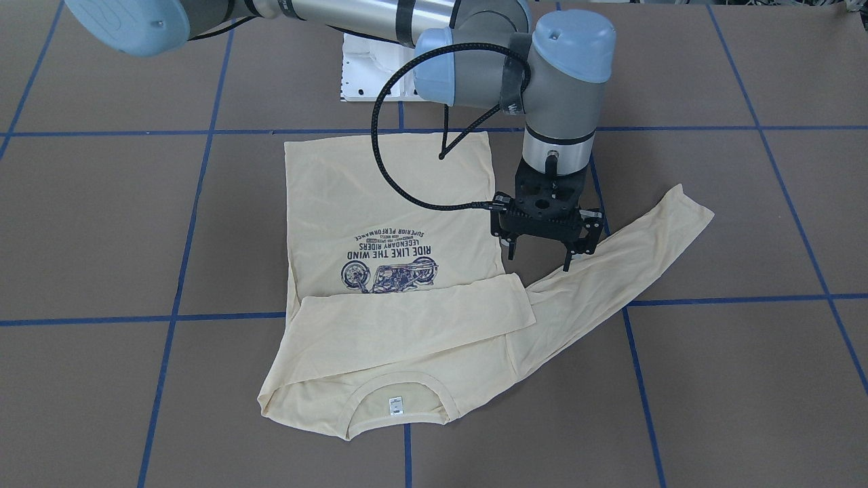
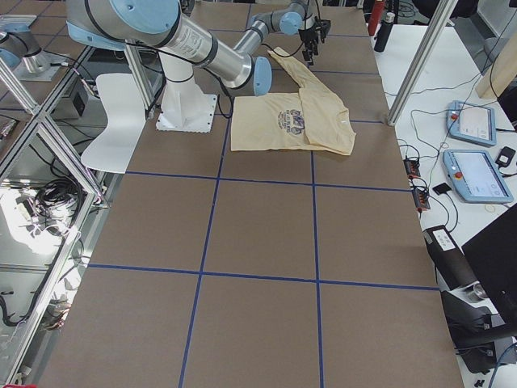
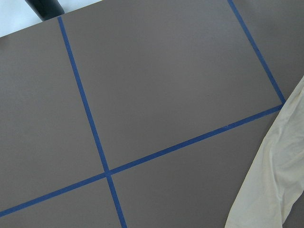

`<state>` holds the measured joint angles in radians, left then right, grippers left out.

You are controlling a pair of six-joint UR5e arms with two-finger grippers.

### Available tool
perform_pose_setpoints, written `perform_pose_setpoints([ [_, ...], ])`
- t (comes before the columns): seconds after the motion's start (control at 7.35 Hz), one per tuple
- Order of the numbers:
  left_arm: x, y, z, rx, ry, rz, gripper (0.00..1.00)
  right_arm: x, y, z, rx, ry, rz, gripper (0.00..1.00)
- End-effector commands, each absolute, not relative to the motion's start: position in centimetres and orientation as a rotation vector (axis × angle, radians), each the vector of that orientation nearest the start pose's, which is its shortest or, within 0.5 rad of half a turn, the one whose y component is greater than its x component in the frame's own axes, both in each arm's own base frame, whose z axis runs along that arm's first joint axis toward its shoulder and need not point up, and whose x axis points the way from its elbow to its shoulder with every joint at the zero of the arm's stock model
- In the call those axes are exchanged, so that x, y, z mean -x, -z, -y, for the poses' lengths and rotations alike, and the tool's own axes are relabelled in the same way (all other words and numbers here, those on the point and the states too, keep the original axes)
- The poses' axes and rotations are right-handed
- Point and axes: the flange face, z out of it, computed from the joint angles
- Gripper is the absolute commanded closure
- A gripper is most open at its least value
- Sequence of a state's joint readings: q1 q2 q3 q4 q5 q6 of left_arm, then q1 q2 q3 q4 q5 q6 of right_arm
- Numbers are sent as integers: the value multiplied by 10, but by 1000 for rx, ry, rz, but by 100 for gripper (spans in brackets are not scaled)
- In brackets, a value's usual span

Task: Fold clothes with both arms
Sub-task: 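Grasp the sleeve with the right gripper and lay it across the shirt body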

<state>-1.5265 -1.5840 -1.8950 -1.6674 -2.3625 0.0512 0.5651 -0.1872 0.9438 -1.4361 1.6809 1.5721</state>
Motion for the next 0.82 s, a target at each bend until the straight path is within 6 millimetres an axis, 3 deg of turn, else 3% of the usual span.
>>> perform_pose_setpoints([
  [0.0,26,-462,498,-539,-338,-781,0,601,-3,552,-88,-433,864,1],
  [0.27,-42,-462,496,-493,-461,-818,0,536,-66,525,-123,-343,803,0],
  [0.41,-55,-464,493,-482,-471,-822,0,507,-108,522,-141,-298,788,0],
  [0.54,-71,-477,479,-491,-503,-830,0,461,-156,520,-158,-228,780,0],
  [0.68,-87,-488,462,-503,-496,-828,0,402,-208,512,-164,-146,779,0],
])
